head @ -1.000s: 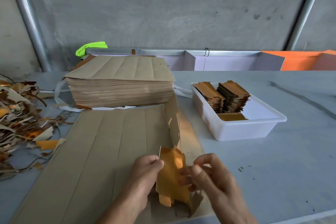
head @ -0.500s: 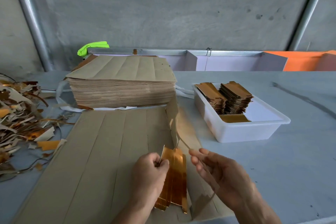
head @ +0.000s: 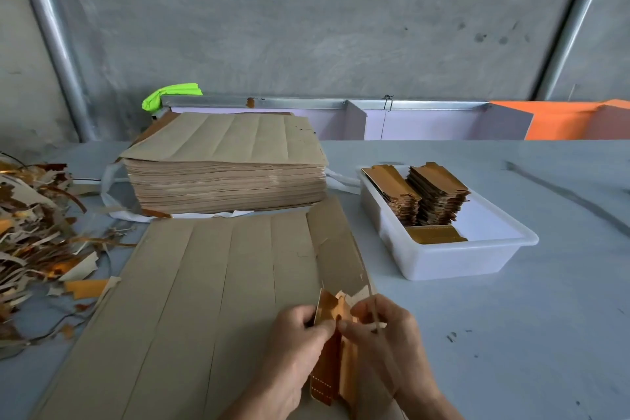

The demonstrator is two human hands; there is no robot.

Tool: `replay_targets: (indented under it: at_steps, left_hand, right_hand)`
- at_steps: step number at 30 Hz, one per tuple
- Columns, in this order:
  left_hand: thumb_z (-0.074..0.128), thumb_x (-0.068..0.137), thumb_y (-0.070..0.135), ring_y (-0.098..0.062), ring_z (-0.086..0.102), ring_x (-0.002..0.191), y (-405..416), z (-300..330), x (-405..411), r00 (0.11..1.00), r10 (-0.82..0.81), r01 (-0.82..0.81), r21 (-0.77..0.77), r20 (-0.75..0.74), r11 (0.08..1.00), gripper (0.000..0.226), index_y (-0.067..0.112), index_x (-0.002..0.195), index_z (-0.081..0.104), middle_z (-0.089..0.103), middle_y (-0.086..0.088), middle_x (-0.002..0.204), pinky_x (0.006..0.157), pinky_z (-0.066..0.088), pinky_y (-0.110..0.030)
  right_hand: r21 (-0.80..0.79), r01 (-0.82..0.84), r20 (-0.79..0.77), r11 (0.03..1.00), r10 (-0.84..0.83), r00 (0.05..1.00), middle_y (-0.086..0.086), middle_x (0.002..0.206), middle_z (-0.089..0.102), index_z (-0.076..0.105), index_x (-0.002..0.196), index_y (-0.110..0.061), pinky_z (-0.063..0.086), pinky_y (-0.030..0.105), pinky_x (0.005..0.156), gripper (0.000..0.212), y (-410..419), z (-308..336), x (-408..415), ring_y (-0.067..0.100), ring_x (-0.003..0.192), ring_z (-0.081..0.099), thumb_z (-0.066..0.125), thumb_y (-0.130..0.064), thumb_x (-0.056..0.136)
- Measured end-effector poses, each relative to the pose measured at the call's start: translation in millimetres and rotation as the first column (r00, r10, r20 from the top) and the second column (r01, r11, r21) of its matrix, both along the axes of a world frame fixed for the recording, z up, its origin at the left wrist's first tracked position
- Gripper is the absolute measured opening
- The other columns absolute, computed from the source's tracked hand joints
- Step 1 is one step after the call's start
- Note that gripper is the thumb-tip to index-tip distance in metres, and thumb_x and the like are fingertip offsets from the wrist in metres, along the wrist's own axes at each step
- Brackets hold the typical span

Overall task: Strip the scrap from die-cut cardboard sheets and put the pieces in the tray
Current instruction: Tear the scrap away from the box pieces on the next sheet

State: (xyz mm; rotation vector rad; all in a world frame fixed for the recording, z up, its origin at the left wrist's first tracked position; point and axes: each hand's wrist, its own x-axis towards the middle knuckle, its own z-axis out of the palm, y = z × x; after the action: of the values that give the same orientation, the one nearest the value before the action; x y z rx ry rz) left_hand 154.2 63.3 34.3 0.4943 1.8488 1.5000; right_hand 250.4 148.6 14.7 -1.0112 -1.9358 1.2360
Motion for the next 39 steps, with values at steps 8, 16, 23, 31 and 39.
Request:
replay_targets:
  at_steps: [8,16,23,31,39]
  left_hand:
    - [0.071,0.071,0.016,-0.01,0.067,0.094,-2.7,13.7,-0.2,0.869,-0.493,0.493,-0.012,-0.032,0.87,0.031,0.024,0.101,0.065,0.073,-0.001,0.099,0.088,0.052,-0.024]
    - [0.055,0.075,0.07,-0.016,0.061,0.063,14.0,35.9,-32.6,0.92,-0.279,0.232,-0.19,-0.274,0.954,0.067,0.004,0.079,0.065,0.065,-0.007,0.076,0.058,0.051,-0.03]
    - [0.062,0.08,0.041,-0.028,0.065,0.096,81.3,42.3,-46.9,0.708,-0.366,-0.017,-0.533,-0.604,0.846,0.036,0.009,0.096,0.061,0.066,-0.007,0.097,0.068,0.046,-0.026]
    - [0.057,0.092,0.005,-0.019,0.057,0.059,33.2,32.0,-80.5,0.981,0.022,-0.043,-0.108,-0.193,0.993,0.013,0.005,0.081,0.063,0.06,-0.012,0.077,0.041,0.052,-0.024]
    - [0.053,0.089,-0.008,-0.028,0.062,0.059,17.3,32.1,-84.7,0.975,-0.002,-0.018,-0.087,-0.224,0.996,0.018,0.008,0.087,0.06,0.065,-0.014,0.084,0.067,0.056,-0.053]
  right_hand:
    - [-0.12,-0.175,0.075,0.977,0.185,0.98,-0.004,0.065,0.065,0.065,0.072,-0.015,0.048,0.021,0.06,0.045,-0.2,24.6,-2.8,0.008,0.062,0.061,0.071,-0.059,0.07]
    - [-0.112,-0.155,0.218,0.982,0.176,0.96,-0.006,0.056,0.054,0.057,0.06,-0.014,0.038,0.022,0.054,0.031,4.0,46.6,-4.1,0.01,0.055,0.049,0.05,-0.021,0.089]
    - [0.327,-0.295,0.562,0.898,0.067,0.825,0.013,0.102,0.067,0.063,0.097,-0.009,0.033,0.029,0.066,0.028,-12.5,34.4,-24.6,0.031,0.095,0.061,0.036,-0.012,0.092]
    - [-0.141,0.048,0.253,0.989,-0.01,0.967,-0.002,0.05,0.044,0.046,0.048,-0.016,0.032,0.024,0.049,0.04,27.1,30.8,12.6,0.016,0.051,0.041,0.046,0.002,0.083]
    - [-0.167,0.262,-0.025,0.95,-0.27,0.962,0.004,0.101,0.06,0.058,0.118,-0.018,0.049,0.028,0.037,0.024,46.8,40.3,14.8,0.021,0.073,0.057,0.052,-0.012,0.096]
